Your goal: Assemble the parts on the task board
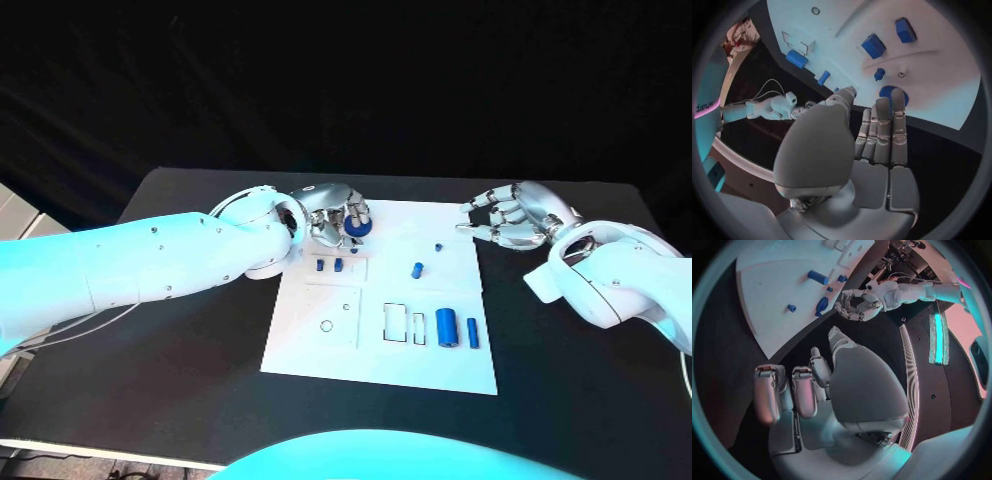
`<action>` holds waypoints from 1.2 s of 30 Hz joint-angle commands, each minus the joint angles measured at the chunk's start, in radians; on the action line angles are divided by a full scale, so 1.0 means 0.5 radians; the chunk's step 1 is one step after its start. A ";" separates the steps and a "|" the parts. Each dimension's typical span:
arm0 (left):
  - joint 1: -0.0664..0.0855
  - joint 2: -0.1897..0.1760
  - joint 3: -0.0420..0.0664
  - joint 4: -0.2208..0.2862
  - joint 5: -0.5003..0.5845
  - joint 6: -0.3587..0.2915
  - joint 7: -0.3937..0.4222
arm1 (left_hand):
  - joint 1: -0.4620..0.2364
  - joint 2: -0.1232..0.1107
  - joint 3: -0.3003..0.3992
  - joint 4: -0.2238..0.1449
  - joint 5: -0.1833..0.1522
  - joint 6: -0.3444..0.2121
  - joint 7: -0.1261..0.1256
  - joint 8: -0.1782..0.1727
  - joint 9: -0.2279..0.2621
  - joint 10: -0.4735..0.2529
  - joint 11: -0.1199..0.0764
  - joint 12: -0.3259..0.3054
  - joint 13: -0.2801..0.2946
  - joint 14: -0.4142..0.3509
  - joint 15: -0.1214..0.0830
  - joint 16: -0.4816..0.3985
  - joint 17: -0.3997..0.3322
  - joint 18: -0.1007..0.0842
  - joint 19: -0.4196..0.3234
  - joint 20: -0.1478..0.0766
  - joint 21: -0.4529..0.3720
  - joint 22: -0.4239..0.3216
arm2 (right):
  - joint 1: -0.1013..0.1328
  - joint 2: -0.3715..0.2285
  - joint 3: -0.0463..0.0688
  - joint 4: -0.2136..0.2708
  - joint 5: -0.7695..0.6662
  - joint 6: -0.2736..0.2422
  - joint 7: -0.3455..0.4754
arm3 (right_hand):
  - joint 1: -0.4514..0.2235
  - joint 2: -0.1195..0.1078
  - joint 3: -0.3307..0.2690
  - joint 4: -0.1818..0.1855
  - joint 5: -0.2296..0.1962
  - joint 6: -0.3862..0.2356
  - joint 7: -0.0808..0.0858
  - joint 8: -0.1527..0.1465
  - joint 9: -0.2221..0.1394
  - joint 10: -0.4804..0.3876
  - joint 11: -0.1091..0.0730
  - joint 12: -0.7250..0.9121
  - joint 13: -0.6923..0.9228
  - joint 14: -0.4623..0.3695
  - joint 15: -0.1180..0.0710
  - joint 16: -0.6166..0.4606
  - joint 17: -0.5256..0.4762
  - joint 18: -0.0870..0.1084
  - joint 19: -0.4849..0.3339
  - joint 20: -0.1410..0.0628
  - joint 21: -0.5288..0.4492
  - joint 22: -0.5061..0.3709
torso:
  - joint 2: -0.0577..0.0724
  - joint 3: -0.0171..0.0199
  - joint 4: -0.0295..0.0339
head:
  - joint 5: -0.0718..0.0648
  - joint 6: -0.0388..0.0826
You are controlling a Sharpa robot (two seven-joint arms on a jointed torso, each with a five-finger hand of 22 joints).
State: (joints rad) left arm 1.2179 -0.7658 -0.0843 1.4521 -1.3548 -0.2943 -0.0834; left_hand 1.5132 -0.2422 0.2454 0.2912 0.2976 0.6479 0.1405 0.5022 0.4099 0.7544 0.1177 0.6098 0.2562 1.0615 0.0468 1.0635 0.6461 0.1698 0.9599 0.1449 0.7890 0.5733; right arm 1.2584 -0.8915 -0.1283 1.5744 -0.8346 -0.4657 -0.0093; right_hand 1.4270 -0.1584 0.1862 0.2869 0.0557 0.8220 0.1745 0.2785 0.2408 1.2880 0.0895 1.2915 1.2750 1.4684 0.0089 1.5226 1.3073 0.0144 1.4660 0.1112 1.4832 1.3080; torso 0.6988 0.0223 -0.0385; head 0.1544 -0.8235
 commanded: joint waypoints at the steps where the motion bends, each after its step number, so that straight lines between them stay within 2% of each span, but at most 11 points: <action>1: -0.002 0.022 -0.004 -0.013 -0.245 0.061 0.008 | 0.009 0.006 -0.027 -0.003 0.002 0.024 -0.005 0.004 -0.024 -0.010 -0.009 0.005 -0.013 -0.002 -0.008 0.016 -0.003 0.025 0.006 -0.001 0.012 0.008 | -0.005 0.003 0.000 -0.001 -0.010 0.007 0.028 | -0.012 0.015 -0.005 -0.002 0.008 0.004 -0.005 0.008 -0.002 -0.014 -0.004 -0.008 -0.003 0.153 0.001 -0.010 0.328 0.020 0.126 0.000 -0.010 0.402 | 0.000 0.0021 -0.001 | 0.003 -0.001; 5: -0.003 0.051 -0.011 -0.037 -0.300 0.118 -0.041 | 0.012 0.018 -0.049 -0.003 0.002 0.074 -0.005 -0.007 -0.064 0.011 -0.012 0.016 -0.032 -0.002 -0.009 0.046 -0.010 0.025 0.004 -0.003 0.026 0.021 | -0.012 0.007 0.000 -0.004 -0.012 0.007 0.029 | -0.012 0.015 -0.005 -0.002 0.008 0.004 -0.005 0.008 -0.002 -0.014 -0.004 -0.008 -0.003 0.153 0.001 -0.010 0.328 0.020 0.126 0.000 -0.010 0.402 | -0.001 0.0039 0.001 | 0.004 -0.001; 8: -0.003 0.073 -0.016 -0.060 -0.330 0.166 -0.077 | 0.012 0.028 -0.067 -0.001 0.003 0.186 0.005 -0.038 -0.125 0.053 -0.010 0.023 -0.068 0.014 -0.004 0.114 -0.020 0.025 0.012 0.001 0.064 0.052 | -0.018 0.011 0.000 -0.004 -0.017 0.006 0.030 | -0.012 0.015 -0.005 -0.002 0.008 0.004 -0.005 0.008 -0.002 -0.014 -0.004 -0.008 -0.003 0.153 0.001 -0.010 0.328 0.020 0.126 0.000 -0.010 0.402 | 0.000 0.0020 -0.002 | 0.003 -0.003; 13: -0.003 0.096 -0.019 -0.077 -0.351 0.252 -0.119 | 0.005 0.024 -0.093 -0.001 -0.001 0.206 0.001 -0.080 -0.164 0.063 0.004 0.014 -0.094 0.023 0.008 0.155 -0.028 0.023 0.014 0.008 0.087 0.072 | -0.021 0.012 0.000 -0.006 -0.021 0.001 0.032 | -0.007 0.018 -0.004 -0.006 0.008 0.005 -0.006 0.009 -0.002 -0.014 -0.005 -0.008 -0.003 0.152 0.001 -0.011 0.326 0.019 0.126 0.000 -0.009 0.403 | 0.001 0.0015 -0.002 | 0.001 -0.005; 16: -0.003 0.103 -0.020 -0.080 -0.359 0.298 -0.143 | 0.008 0.032 -0.096 -0.002 0.000 0.218 0.002 -0.087 -0.173 0.071 0.005 0.014 -0.100 0.025 0.009 0.167 -0.031 0.024 0.013 0.010 0.093 0.077 | -0.022 0.012 0.000 -0.006 -0.022 -0.002 0.033 | -0.007 0.018 -0.004 -0.006 0.008 0.005 -0.006 0.009 -0.002 -0.014 -0.005 -0.008 -0.003 0.152 0.001 -0.011 0.326 0.019 0.126 0.000 -0.009 0.403 | 0.002 0.0029 -0.002 | -0.001 -0.008; 20: -0.003 0.109 -0.020 -0.088 -0.366 0.340 -0.169 | 0.031 0.046 -0.081 -0.003 0.006 0.265 0.008 -0.114 -0.203 0.123 -0.003 0.018 -0.117 0.071 0.003 0.243 0.018 0.026 0.018 0.011 0.127 0.103 | -0.022 0.012 0.000 -0.006 -0.022 -0.012 0.037 | -0.006 0.018 -0.003 -0.006 0.008 0.005 -0.006 0.009 -0.002 -0.020 -0.005 -0.014 -0.010 0.151 0.001 -0.013 0.323 0.021 0.123 0.000 -0.016 0.398 | 0.001 0.0008 0.000 | -0.003 -0.007; 24: -0.003 0.119 -0.020 -0.105 -0.370 0.357 -0.185 | 0.057 0.047 -0.047 -0.005 0.011 0.270 0.004 -0.164 -0.239 0.119 0.004 -0.014 -0.145 0.047 0.007 0.256 -0.014 0.025 0.002 0.013 0.148 0.124 | -0.023 0.012 0.000 -0.005 -0.023 -0.043 0.053 | -0.005 0.018 -0.003 -0.007 0.008 0.005 -0.006 0.009 -0.003 -0.033 -0.005 -0.027 -0.023 0.149 0.001 -0.018 0.314 0.024 0.118 0.000 -0.027 0.391 | 0.000 0.0008 0.000 | -0.004 -0.008; 32: -0.004 0.129 -0.020 -0.121 -0.372 0.356 -0.193 | 0.088 0.048 0.026 -0.006 0.010 0.323 0.016 -0.195 -0.267 0.157 0.002 -0.038 -0.174 0.063 0.005 0.298 -0.002 0.027 -0.009 0.013 0.181 0.153 | -0.023 0.014 0.000 -0.005 -0.024 -0.058 0.063 | 0.002 0.020 -0.001 -0.011 0.009 0.006 -0.006 0.010 -0.003 -0.034 -0.006 -0.029 -0.025 0.149 0.000 -0.018 0.314 0.025 0.117 0.000 -0.029 0.390 | 0.001 0.0001 -0.002 | -0.007 -0.008; 36: -0.004 0.133 -0.019 -0.130 -0.363 0.351 -0.189 | 0.150 0.051 0.184 -0.015 0.004 0.397 -0.004 -0.225 -0.294 0.215 -0.004 -0.087 -0.217 0.088 -0.005 0.343 0.010 0.027 -0.021 0.004 0.243 0.203 | -0.023 0.014 0.000 -0.004 -0.024 -0.058 0.064 | 0.002 0.020 -0.001 -0.011 0.009 0.006 -0.006 0.010 -0.003 -0.034 -0.006 -0.029 -0.025 0.149 0.000 -0.018 0.314 0.025 0.117 0.000 -0.029 0.390 | 0.000 0.0002 0.001 | -0.007 -0.010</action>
State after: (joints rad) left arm 1.2168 -0.7019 -0.0946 1.3873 -1.5307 -0.1343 -0.1732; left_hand 1.5816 -0.2160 0.3300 0.2846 0.2977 0.8422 0.1393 0.3937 0.2639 0.8576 0.1152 0.5686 0.1497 1.0991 0.0413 1.2317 0.6505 0.1697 0.9539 0.1466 0.9077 0.6728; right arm 1.2477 -0.8852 -0.1282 1.5712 -0.8368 -0.4906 0.0042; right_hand 1.4270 -0.1584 0.1863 0.2868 0.0557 0.8220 0.1745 0.2785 0.2409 1.2774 0.0860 1.2815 1.2634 1.4684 0.0089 1.5173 1.3077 0.0144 1.4661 0.1112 1.4731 1.3076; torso 0.6993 0.0224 -0.0387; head 0.1507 -0.8280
